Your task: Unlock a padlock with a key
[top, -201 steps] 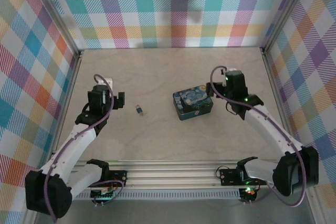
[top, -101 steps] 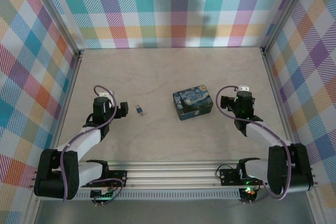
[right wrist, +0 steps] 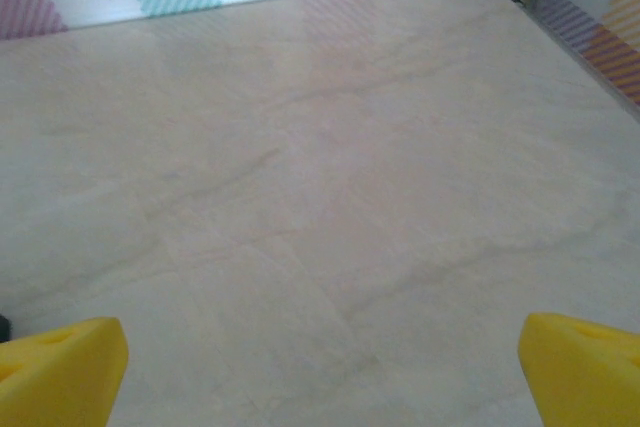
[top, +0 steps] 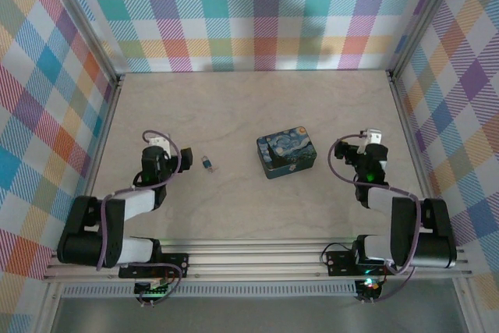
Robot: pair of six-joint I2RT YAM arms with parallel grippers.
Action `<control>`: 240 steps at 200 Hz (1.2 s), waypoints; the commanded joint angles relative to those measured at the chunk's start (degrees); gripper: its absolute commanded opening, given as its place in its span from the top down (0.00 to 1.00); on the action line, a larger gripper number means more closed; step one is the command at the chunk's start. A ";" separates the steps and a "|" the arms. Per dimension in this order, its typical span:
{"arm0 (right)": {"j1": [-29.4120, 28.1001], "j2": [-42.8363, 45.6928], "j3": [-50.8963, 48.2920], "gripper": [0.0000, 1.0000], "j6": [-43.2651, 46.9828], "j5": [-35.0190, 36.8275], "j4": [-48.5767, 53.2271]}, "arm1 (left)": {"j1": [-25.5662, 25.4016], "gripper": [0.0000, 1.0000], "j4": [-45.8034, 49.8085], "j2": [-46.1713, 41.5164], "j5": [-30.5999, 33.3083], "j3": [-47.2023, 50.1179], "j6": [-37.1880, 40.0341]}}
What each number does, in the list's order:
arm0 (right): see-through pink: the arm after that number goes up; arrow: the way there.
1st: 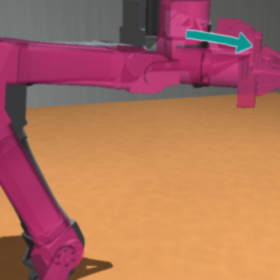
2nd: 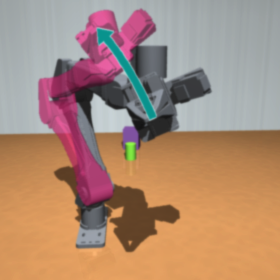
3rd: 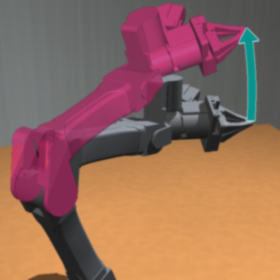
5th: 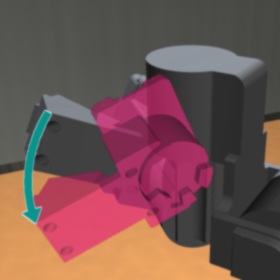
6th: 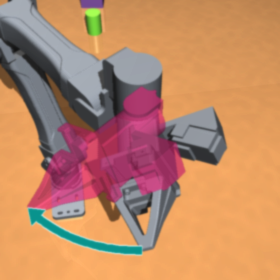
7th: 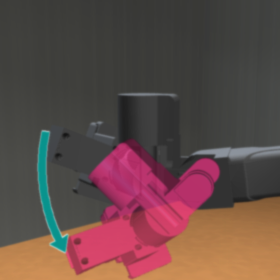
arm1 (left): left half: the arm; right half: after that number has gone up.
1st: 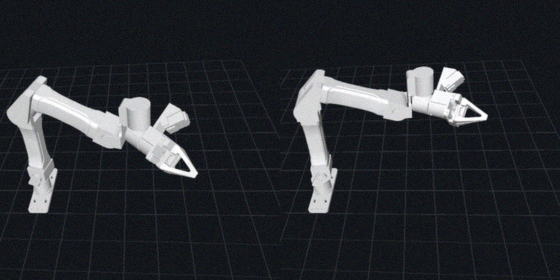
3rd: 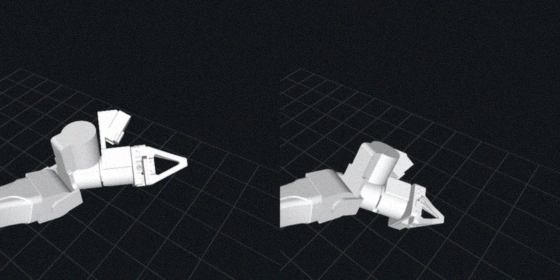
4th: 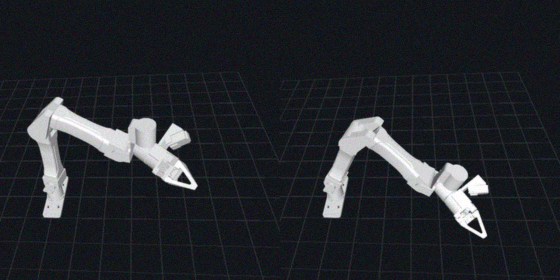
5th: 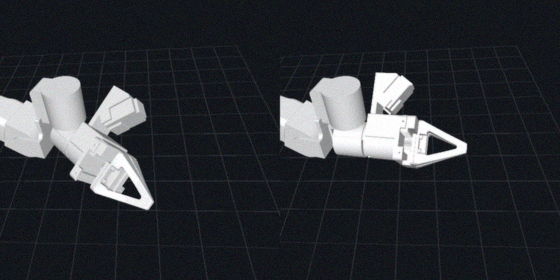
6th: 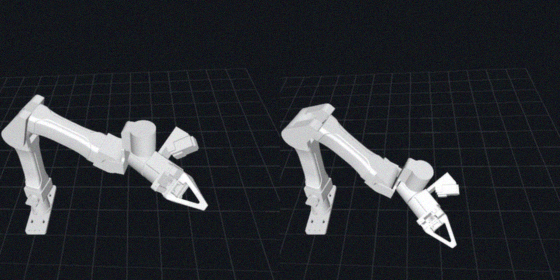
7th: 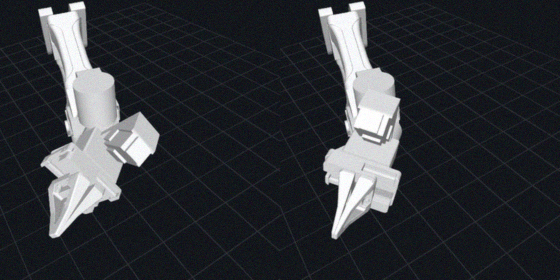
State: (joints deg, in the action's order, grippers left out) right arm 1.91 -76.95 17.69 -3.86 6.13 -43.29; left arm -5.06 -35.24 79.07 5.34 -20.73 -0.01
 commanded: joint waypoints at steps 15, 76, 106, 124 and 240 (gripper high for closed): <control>0.11 -7.81 1.30 0.00 -0.26 -6.48 -9.84 | 0.75 0.00 -6.11 6.78 -1.31 -4.52 2.58; -0.63 -10.79 4.89 0.00 1.00 -7.24 -5.93 | 1.10 0.00 -9.76 10.63 -1.33 -4.08 2.11; -1.68 -11.00 5.50 0.00 2.66 -7.65 -4.92 | 1.15 0.00 -10.12 10.67 -1.10 -3.88 2.00; -1.65 -11.03 5.95 0.00 3.26 -9.09 -4.12 | 1.13 0.00 -10.17 10.64 -1.13 -3.86 2.08; -1.69 -11.25 6.15 0.00 3.30 -9.03 -3.80 | 1.16 0.00 -10.20 10.59 -1.13 -3.79 2.03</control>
State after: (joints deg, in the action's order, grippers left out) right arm 0.60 -88.07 22.63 -1.61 -1.65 -46.89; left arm -4.67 -43.68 89.32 3.97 -25.10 1.54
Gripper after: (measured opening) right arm 0.996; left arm 0.999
